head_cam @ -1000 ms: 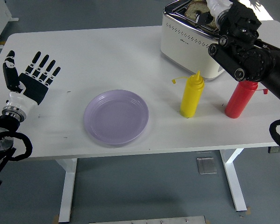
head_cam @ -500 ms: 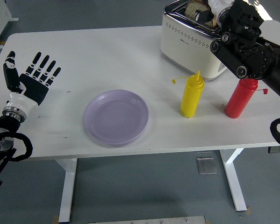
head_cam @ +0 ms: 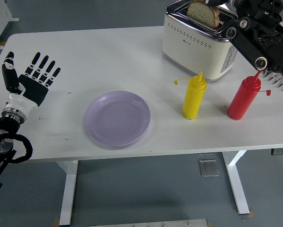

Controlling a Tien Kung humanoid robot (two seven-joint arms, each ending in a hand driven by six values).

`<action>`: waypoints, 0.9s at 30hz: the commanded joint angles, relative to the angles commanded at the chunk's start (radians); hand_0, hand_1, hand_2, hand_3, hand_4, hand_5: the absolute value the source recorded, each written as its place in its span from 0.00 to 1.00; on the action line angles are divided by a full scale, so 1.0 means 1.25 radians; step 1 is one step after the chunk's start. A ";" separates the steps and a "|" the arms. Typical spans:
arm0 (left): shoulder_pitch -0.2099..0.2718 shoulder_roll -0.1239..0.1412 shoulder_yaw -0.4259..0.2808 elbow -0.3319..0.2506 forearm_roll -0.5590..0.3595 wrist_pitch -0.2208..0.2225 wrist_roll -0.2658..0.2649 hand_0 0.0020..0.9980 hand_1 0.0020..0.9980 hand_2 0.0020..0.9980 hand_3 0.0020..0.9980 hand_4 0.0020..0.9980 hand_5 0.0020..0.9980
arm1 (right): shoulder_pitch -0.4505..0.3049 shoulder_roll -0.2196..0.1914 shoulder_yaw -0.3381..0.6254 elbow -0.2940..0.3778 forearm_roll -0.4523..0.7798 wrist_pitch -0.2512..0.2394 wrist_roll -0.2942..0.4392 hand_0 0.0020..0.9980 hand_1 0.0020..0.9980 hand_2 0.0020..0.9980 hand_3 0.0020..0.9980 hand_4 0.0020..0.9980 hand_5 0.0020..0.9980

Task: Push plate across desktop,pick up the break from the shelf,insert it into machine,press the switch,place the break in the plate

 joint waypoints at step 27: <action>0.043 -0.028 -0.072 -0.042 -0.036 0.000 0.014 0.78 0.68 0.63 0.62 0.76 1.00 | -0.425 -0.225 0.319 0.457 -0.076 0.031 0.031 0.32 0.43 0.57 0.47 0.18 0.00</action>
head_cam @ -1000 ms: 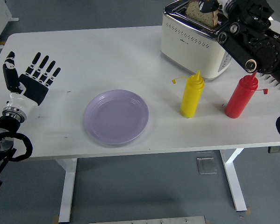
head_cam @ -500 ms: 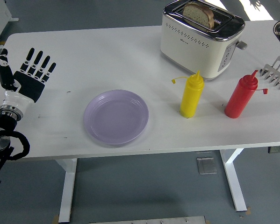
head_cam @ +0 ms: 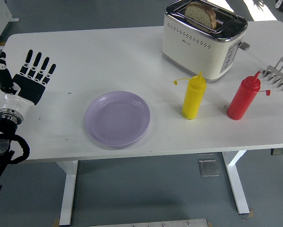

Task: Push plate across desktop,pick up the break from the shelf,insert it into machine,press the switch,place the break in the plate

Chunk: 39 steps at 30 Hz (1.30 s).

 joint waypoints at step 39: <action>0.002 -0.006 -0.005 -0.013 -0.009 -0.007 0.008 0.78 0.68 0.63 0.62 0.76 1.00 | -0.031 0.072 -0.152 -0.301 -0.056 -0.197 0.317 0.31 0.39 0.55 0.46 0.18 0.00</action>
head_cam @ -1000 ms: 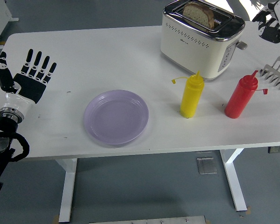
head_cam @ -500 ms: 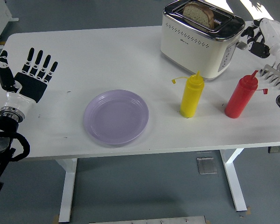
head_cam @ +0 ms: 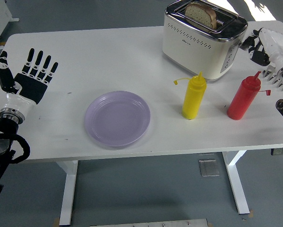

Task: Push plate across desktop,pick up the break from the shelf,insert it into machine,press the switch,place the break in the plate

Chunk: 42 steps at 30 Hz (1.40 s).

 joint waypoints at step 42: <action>-0.003 0.003 -0.004 -0.011 -0.007 0.000 0.000 0.78 0.68 0.63 0.63 0.76 1.00 | 0.052 0.044 -0.161 -0.171 0.076 -0.070 0.053 0.30 0.38 0.54 0.46 0.23 0.00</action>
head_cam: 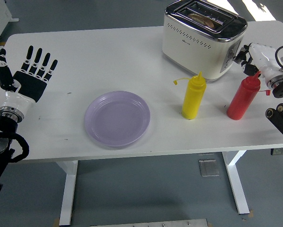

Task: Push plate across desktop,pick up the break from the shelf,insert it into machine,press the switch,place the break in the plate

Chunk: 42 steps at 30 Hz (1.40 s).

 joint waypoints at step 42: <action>0.031 0.003 -0.018 -0.010 -0.002 0.004 0.000 0.78 0.68 0.63 0.63 0.76 1.00 | -0.029 -0.099 0.255 0.317 -0.071 0.113 -0.125 0.26 0.41 0.56 0.49 0.34 0.00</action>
